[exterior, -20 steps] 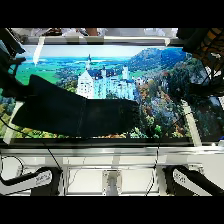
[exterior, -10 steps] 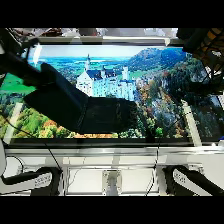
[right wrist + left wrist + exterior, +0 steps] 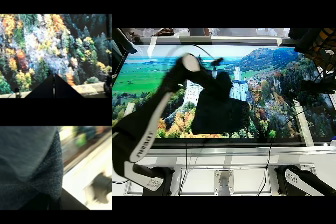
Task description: Fold the clothes and pants, and hang the long-sleeved shirts on hangers.
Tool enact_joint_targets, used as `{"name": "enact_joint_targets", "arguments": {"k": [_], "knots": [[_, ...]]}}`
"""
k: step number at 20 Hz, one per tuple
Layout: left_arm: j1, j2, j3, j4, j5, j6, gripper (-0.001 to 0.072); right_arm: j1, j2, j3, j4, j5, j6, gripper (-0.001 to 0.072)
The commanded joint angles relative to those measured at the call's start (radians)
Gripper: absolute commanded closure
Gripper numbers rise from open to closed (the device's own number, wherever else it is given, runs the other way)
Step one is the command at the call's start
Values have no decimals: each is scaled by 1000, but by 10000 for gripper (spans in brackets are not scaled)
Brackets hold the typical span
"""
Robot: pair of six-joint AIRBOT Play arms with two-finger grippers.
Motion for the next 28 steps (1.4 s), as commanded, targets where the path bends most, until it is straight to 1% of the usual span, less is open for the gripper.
{"name": "enact_joint_targets", "arguments": {"k": [1,3,5,6,8,9,12,14,15,16,17,18,19,21,22,23,24,25,26,28], "knots": [[-141,-106,1,-188,265,53,676,0,-1,0,40,-2,1,694],[-169,-141,1,-261,279,93,674,0,-1,0,60,-2,0,694],[-175,-153,2,-286,281,114,672,0,-1,0,80,-1,0,694],[-172,-153,2,-288,281,118,658,0,-1,0,94,-1,-7,694],[-161,-153,4,-320,281,159,390,0,-5,0,148,1,-49,690],[-156,-153,4,-363,281,202,346,0,-8,0,173,1,-53,673],[-152,-153,4,-521,284,325,346,1,-18,-26,217,-8,-54,672],[-151,-153,5,-562,285,353,346,1,-22,-60,229,-5,-66,671],[-148,-153,5,-558,284,361,346,1,-23,-82,237,-5,-76,630],[-141,-153,5,-545,283,373,346,1,-23,-114,249,-5,-84,561],[-132,-151,5,-512,280,370,346,1,-23,-147,264,-5,-105,532],[-120,-148,5,-464,274,357,347,1,-23,-185,278,-8,-121,418],[-107,-145,5,-401,260,322,348,1,-23,-222,290,-14,-140,354],[-77,-135,4,-193,197,223,355,1,-23,-294,299,-45,-158,215],[-65,-129,4,-63,154,165,356,1,-23,-330,317,-71,-174,171],[-55,-122,4,87,106,104,355,1,-23,-365,367,-99,-216,154],[-50,-117,3,239,64,50,371,1,-24,-399,440,-125,-272,155],[-50,-113,2,364,36,-3,429,2,-25,-429,516,-152,-325,155],[-54,-113,-6,446,24,-39,489,8,-32,-455,581,-185,-366,155],[-74,-113,-42,443,23,-42,488,44,-60,-470,584,-238,-371,155]]}}
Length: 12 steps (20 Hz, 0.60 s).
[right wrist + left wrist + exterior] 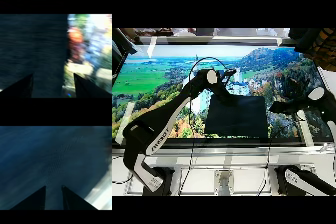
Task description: Fold the clothes and pants, and hang the long-sleeved shirts on hangers.
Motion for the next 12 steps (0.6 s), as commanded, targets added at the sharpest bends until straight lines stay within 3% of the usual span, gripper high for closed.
{"name": "enact_joint_targets", "arguments": {"k": [1,4,5,6,10,12], "knots": [[-31,7,-56,212,-55,-75,488,45,-38,-54,103,-97,-77,155],[-107,49,-208,318,-72,-67,498,78,-61,-54,100,-104,-78,155],[-124,81,-284,375,-68,-86,581,79,-60,-54,99,-103,-79,155],[-132,119,-361,414,-53,-109,599,79,-60,-54,99,-96,-81,155],[-136,349,-691,409,85,-209,600,79,-60,-54,98,-92,-91,155],[-143,479,-816,326,167,-212,600,79,-60,-54,98,-95,-92,155]]}}
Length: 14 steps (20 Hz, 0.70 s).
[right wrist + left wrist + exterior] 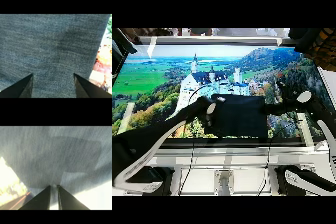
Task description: Fold the clothes and pants, and hang the long-sleeved shirts on hangers.
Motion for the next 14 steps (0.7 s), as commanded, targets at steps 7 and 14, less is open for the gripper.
{"name": "enact_joint_targets", "arguments": {"k": [7,14], "knots": [[-61,357,-274,-146,237,-47,621,3,-2,-1,-30,-92,13,155],[-57,412,-277,321,54,-345,619,3,-160,10,-105,-161,32,179]]}}
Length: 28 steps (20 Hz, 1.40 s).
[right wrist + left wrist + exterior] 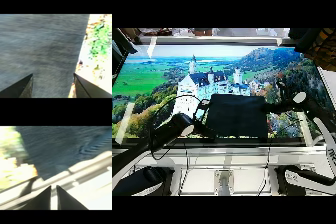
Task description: Fold the clothes and pants, and hang the long-sleeved shirts on hangers.
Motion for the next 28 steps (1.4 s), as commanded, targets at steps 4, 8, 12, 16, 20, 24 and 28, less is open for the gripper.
{"name": "enact_joint_targets", "arguments": {"k": [4,8,12,16,20,24,28], "knots": [[37,15,-27,220,-132,-102,618,8,-153,35,31,-7,18,218],[100,15,-34,214,-132,-102,618,64,-166,81,2,2,16,694],[116,15,-34,217,-131,-102,618,18,-166,211,-172,3,105,694],[116,15,-34,217,-128,-102,618,-183,-166,287,-457,10,182,694],[116,15,-34,216,-72,-102,618,-560,-168,287,-554,-9,181,694],[116,15,-34,216,9,-102,618,-1007,-168,287,-546,11,183,523],[116,14,-34,216,50,-102,618,-1347,-158,287,-441,29,258,259]]}}
